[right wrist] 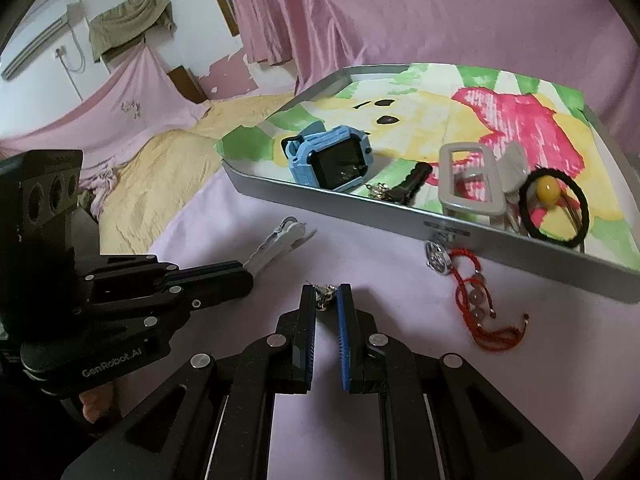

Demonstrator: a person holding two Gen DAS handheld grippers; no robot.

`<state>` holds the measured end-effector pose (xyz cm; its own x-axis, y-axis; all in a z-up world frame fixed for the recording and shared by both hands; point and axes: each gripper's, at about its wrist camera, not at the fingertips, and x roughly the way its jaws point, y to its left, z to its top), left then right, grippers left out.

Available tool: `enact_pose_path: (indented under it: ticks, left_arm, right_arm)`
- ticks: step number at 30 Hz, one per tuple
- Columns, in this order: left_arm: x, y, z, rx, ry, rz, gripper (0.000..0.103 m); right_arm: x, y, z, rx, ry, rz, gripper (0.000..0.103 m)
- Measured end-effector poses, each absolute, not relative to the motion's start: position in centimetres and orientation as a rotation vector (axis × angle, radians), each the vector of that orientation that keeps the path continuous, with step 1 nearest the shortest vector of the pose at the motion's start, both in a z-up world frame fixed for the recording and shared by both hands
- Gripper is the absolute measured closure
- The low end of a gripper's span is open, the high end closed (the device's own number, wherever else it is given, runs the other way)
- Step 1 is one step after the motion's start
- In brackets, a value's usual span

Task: Organize jewelry
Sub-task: 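Carry the white chain and silver ring into the tray with both tools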

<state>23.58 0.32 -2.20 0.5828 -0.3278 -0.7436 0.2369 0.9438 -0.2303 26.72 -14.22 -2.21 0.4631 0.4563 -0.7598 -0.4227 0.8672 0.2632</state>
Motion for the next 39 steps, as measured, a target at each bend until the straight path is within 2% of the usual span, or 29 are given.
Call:
enact_pose_path:
  ticks: [9,21,28,34,39]
  left_arm:
    - [23.5,0.4,-2.2,-0.124,0.887,-0.330,0.099]
    - [22.8,0.1,-2.0,-0.153,0.854,-0.353,0.100]
    - [22.4,-1.4,0.1,-0.152,0.759,-0.367,0.100]
    - [24.4,-3.3,2.1,-0.171,0.690,-0.370,0.100]
    - [27.6,-5.6,2.5,-0.150,0.695,-0.363,0.100]
  right_arm:
    - [26.7,-13.1,-1.7,-0.060,0.928,0.540,0.093]
    - [25.4,-15.8,-0.9,0.052,0.873,0.533,0.094]
    - [24.5,-19.8,1.1,0.110,0.782,0.454,0.094]
    - [25.6,-23.7,2.5,0.140,0.715,0.347,0.094]
    - [27.9,-25.9,2.1,0.147,0.730,0.281,0.094]
